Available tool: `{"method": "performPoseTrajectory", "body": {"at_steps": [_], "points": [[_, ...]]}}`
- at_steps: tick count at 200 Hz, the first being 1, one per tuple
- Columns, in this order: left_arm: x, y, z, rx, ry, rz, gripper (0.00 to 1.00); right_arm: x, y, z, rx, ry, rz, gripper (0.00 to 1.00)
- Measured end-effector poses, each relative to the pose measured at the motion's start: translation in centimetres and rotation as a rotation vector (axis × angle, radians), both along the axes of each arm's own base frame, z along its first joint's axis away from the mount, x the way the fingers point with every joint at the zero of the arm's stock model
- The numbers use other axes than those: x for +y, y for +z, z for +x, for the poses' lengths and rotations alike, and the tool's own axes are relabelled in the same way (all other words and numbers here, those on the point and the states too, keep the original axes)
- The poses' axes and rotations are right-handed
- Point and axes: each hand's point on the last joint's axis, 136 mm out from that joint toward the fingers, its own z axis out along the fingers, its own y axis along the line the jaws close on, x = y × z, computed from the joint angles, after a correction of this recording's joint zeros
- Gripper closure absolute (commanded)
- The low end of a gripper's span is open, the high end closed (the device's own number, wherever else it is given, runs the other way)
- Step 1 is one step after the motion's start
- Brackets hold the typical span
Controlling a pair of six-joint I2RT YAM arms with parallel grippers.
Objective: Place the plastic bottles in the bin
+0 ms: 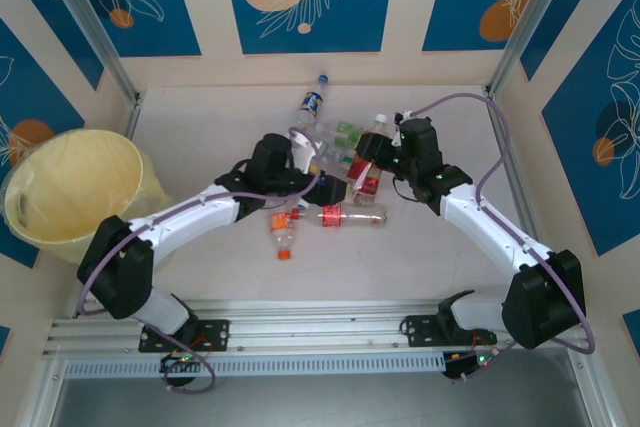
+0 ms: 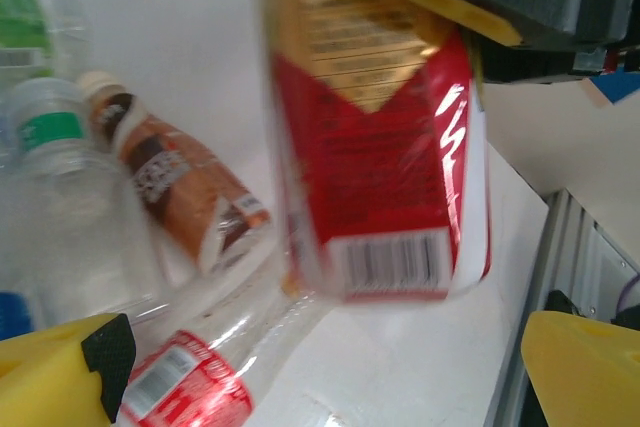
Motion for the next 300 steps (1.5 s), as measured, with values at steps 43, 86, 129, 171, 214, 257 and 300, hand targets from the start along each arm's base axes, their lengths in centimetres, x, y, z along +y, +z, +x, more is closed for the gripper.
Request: {"method": "performPoseTrajectory", "body": {"at_steps": [43,86,129,171,214,257,300], "points": [[-1.9,0.4,0.2,-0.037,-0.013,0.006,0.0,3.3,0.8,-1.1,-0.007,0.077,0.073,0.51],[-1.8,0.0,0.9,-0.056,0.005,0.026,0.24,4.0,0.7,-1.4,0.019,0.095,0.109,0.5],[-1.9,-0.2,1.0,-0.047,0.01,0.023,0.35,4.1,0.7,-1.4,0.02,0.096,0.109,0.46],[-1.9,-0.1,1.2,-0.057,0.015,0.021,0.48,4.1,1.0,-1.4,0.028,0.098,0.104,0.26],[-1.7,0.3,2.0,-0.099,0.046,0.023,0.51,4.2,1.6,-1.6,0.052,0.124,0.133,0.15],[-1.1,0.1,2.8,-0.118,0.079,0.023,0.53,3.5,1.6,-1.7,0.092,0.148,0.18,0.0],[0.0,-1.7,2.9,-0.104,0.108,0.057,0.53,1.8,6.3,-2.9,-0.016,0.174,0.249,0.0]]}}
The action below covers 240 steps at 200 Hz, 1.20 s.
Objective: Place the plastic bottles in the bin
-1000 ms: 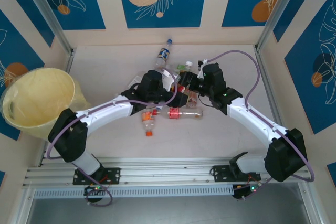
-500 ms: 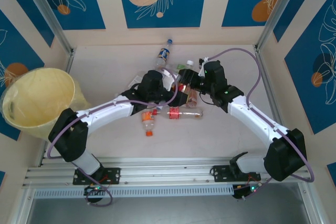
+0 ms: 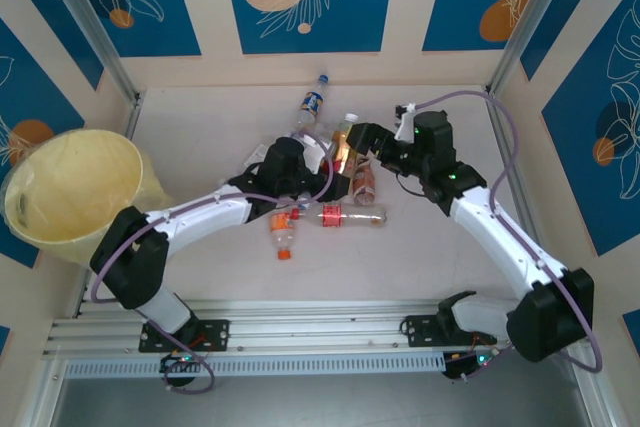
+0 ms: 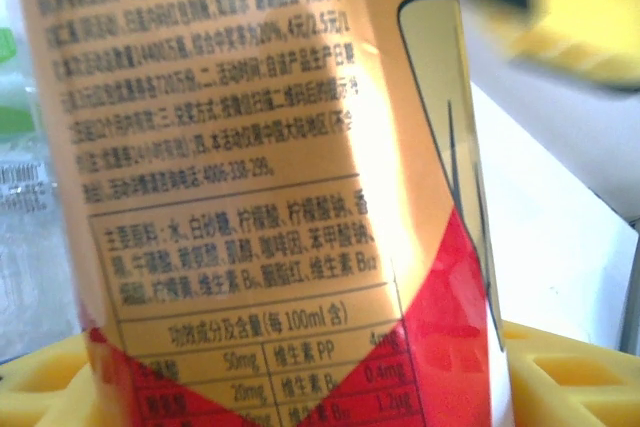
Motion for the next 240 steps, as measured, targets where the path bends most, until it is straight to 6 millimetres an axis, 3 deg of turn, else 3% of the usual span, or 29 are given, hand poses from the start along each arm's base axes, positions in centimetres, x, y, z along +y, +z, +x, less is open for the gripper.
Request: {"method": "performPoseTrajectory", "body": {"at_steps": [22,39,82,123,161,211,240], "points": [[0.7,-0.3,0.1,-0.004,0.023,0.013,0.54,-1.1,2.7,-1.3,-0.104,-0.009,0.032,0.0],[1.6,0.3,0.3,-0.027,0.049,0.015,0.54,-1.7,3.2,-2.1,-0.147,-0.026,0.037,0.0],[4.5,3.9,0.6,-0.135,0.155,0.016,0.54,-3.9,0.3,-2.2,-0.136,-0.18,-0.027,0.0],[8.7,6.3,0.9,-0.202,0.3,0.093,0.54,-5.9,-2.9,-1.5,-0.076,-0.301,-0.088,0.0],[12.2,8.4,0.0,-0.275,0.377,0.185,0.54,-6.1,-3.3,-1.2,-0.068,-0.321,-0.102,0.0],[16.9,14.7,-2.2,-0.43,0.459,0.222,0.55,-5.8,-4.5,-0.5,-0.038,-0.315,-0.124,0.0],[19.7,17.5,-3.1,-0.492,0.531,0.27,0.55,-5.3,-4.0,0.0,-0.039,-0.301,-0.118,0.0]]}}
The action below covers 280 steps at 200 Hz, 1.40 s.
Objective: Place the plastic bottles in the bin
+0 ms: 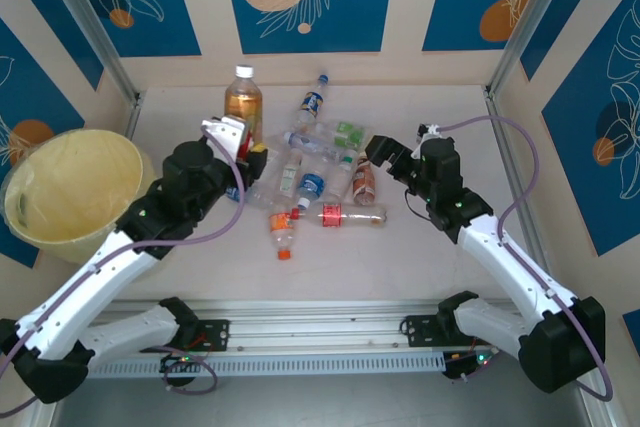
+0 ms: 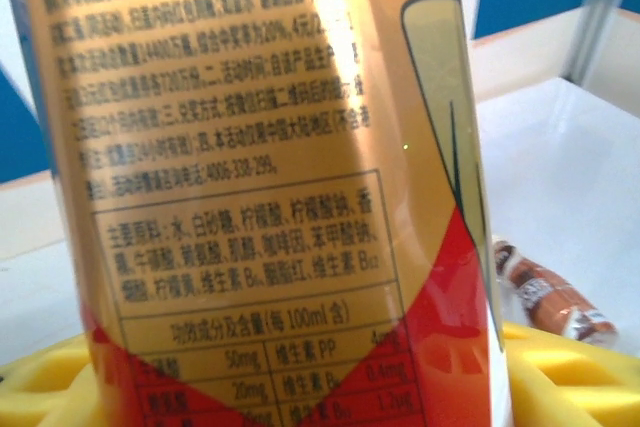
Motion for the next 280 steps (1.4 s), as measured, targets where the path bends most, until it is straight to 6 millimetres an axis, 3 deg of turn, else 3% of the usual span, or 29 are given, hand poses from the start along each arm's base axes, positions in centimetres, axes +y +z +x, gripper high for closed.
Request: {"method": "performPoseTrajectory", "body": {"at_steps": [28,80,127,155,198,234,280], "points": [[3.4,2.1,-0.5,-0.043,0.131,0.058,0.55,0.3,0.4,0.3,-0.007,0.006,0.006,0.01],[10.8,4.9,-1.8,-0.117,0.443,0.147,0.55,0.6,-0.9,1.2,0.037,0.007,-0.012,0.0],[19.1,5.5,-3.9,-0.142,0.776,0.151,0.55,1.2,-0.4,2.1,0.042,0.017,-0.01,0.0],[22.6,5.3,-5.1,-0.136,0.925,0.143,0.52,1.4,-0.3,2.3,0.057,0.027,-0.02,0.0],[26.4,3.1,-6.2,-0.061,1.141,0.128,0.58,1.5,-0.1,2.4,0.067,0.03,-0.023,0.0],[29.6,0.2,-7.0,0.078,1.287,0.092,0.54,2.0,0.3,2.9,0.081,0.052,-0.044,0.0],[30.8,-4.1,-6.8,0.318,1.318,0.067,0.49,2.5,0.5,3.3,0.089,0.081,-0.058,0.0]]}}
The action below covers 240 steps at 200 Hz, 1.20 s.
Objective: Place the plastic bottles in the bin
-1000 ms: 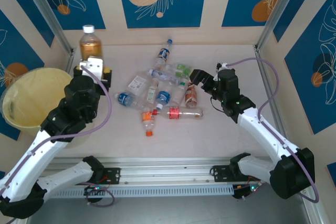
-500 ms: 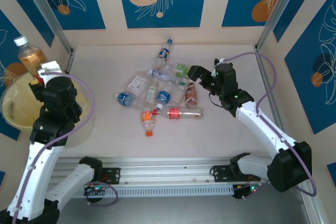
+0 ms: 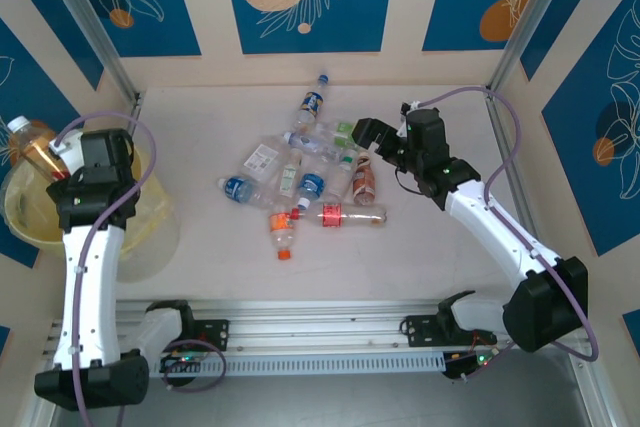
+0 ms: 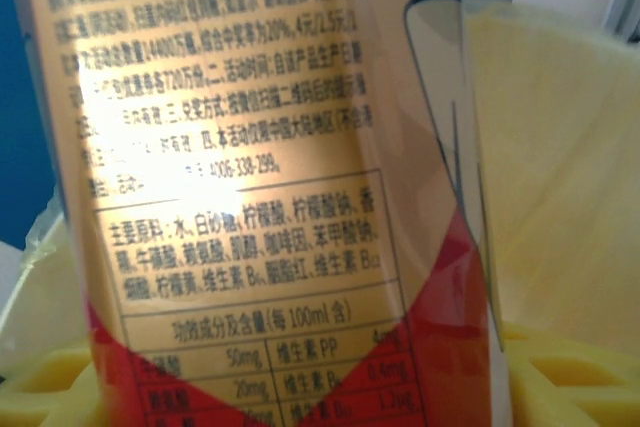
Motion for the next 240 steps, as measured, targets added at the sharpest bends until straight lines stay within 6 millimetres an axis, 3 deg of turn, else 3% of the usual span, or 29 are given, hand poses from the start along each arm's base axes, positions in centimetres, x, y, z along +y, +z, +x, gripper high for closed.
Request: {"method": "performPoseTrajectory", "body": {"at_steps": [46,92,139,165,240], "points": [[1.4,-1.3,-1.1,0.136,0.082,-0.024,0.43,0.2,0.4,0.3,0.004,0.011,-0.016,0.01],[2.3,-3.1,-1.3,0.171,0.111,-0.104,0.29,0.2,1.1,0.5,-0.018,0.015,-0.027,0.0],[1.4,-4.5,-0.5,0.176,0.056,-0.172,0.17,0.1,1.0,0.5,-0.017,0.013,-0.035,0.0],[0.6,-5.0,0.4,0.152,0.005,-0.217,0.16,0.2,0.9,0.4,-0.015,0.013,-0.036,0.0],[-1.6,-4.1,2.3,-0.023,-0.136,-0.302,0.09,0.1,0.6,0.7,-0.006,0.005,-0.043,0.0]]}}
